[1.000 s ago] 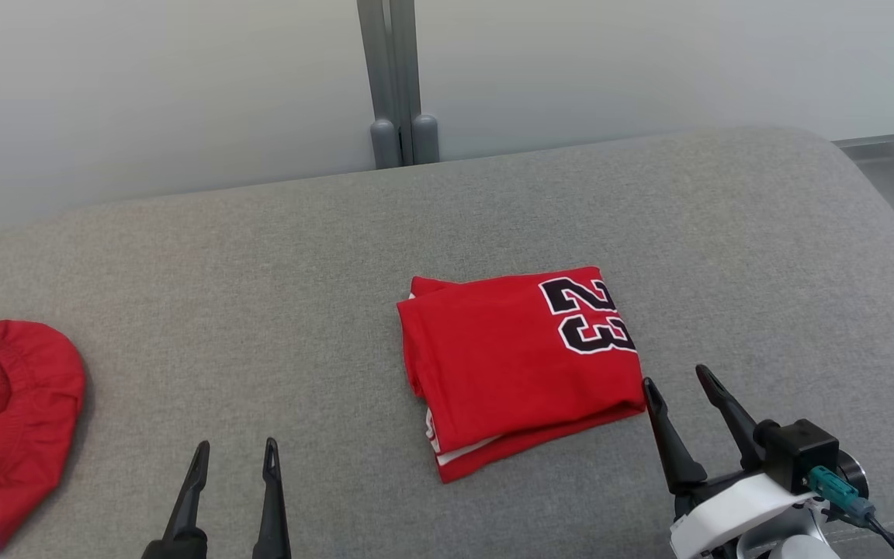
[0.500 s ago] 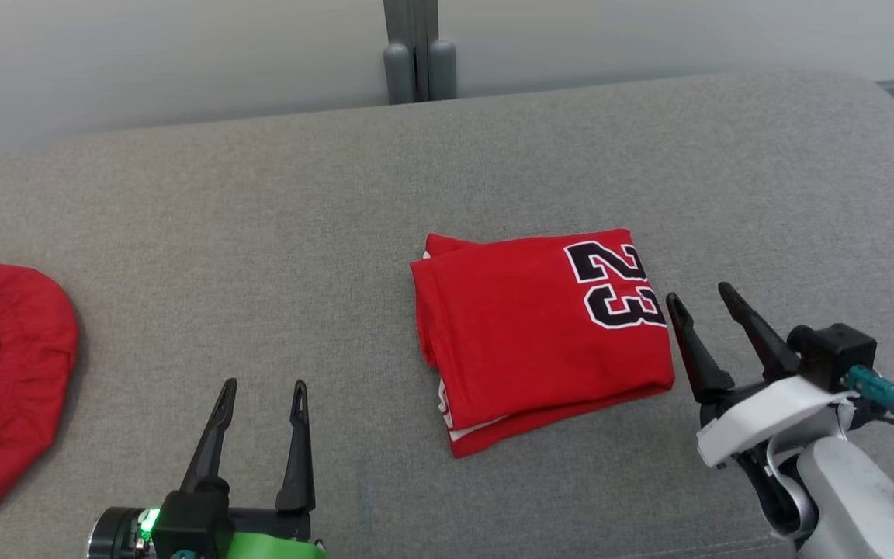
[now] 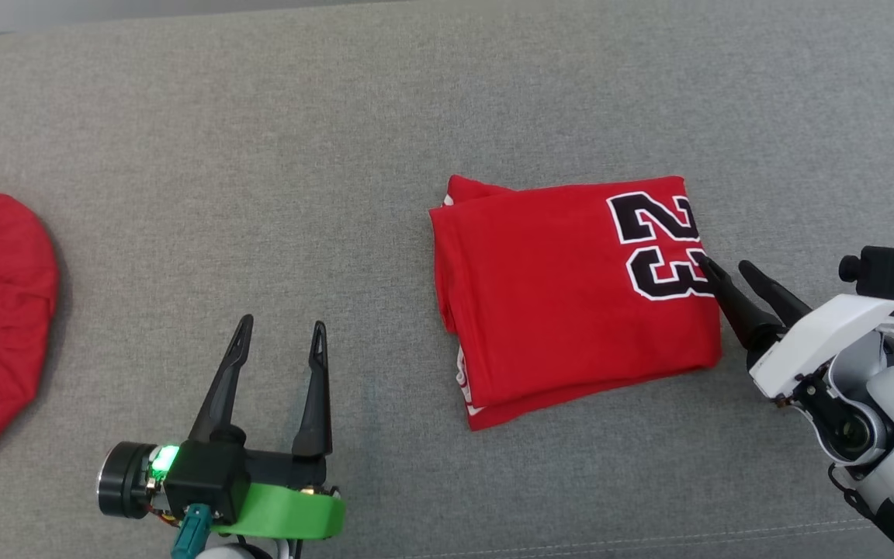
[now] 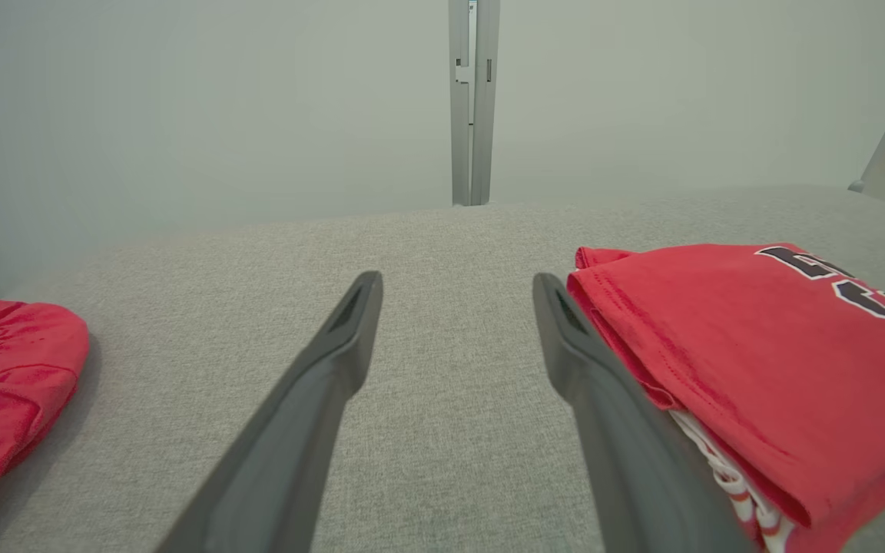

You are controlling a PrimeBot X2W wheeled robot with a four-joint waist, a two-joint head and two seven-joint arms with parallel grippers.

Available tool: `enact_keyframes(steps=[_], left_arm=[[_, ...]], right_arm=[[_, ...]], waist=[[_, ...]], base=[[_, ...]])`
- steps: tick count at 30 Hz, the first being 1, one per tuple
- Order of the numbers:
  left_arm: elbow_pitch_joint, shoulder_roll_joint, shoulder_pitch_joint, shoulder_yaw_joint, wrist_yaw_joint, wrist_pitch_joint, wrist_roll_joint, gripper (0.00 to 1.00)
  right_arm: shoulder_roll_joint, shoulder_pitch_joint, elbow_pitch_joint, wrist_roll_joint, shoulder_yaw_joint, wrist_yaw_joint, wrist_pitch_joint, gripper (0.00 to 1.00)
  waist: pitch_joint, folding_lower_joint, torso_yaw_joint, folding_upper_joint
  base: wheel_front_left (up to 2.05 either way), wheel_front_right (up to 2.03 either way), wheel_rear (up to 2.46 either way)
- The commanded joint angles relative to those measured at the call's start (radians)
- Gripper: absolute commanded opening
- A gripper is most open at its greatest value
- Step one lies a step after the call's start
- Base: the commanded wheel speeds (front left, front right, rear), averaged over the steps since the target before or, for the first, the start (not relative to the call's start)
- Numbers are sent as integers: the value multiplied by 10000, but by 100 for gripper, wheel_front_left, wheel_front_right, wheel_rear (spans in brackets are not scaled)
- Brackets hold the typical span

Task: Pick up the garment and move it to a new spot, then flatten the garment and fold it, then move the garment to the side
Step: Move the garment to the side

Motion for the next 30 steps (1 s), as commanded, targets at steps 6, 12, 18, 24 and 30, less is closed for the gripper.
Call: enact_keyframes(steps=[6,12,18,24,30], left_arm=[[-63,17,-581,-120,-41,-3,53,100],[-38,17,-779,-213,6,-3,62,100],[-179,17,-957,-205,-20,-3,152,100],[-539,17,-1339,-247,-105,-3,362,100],[-1112,35,-1890,-327,-260,-2,686,100]], right_arm=[[-569,-576,-205,1321,769,-12,754,100],[-952,-905,-453,1836,1428,-17,770,0],[-1649,-1612,-707,1710,1925,-17,402,0],[-2441,-2792,-719,1501,2151,-15,62,0],[-3350,-3843,-321,1465,1948,-16,-329,0]], waist=[[939,0,287,0],[1195,0,283,0],[1521,0,152,0],[2194,0,-111,0],[3161,0,-398,0]], base=[[0,0,0],[0,0,0],[0,0,0],[0,0,0],[0,0,0]])
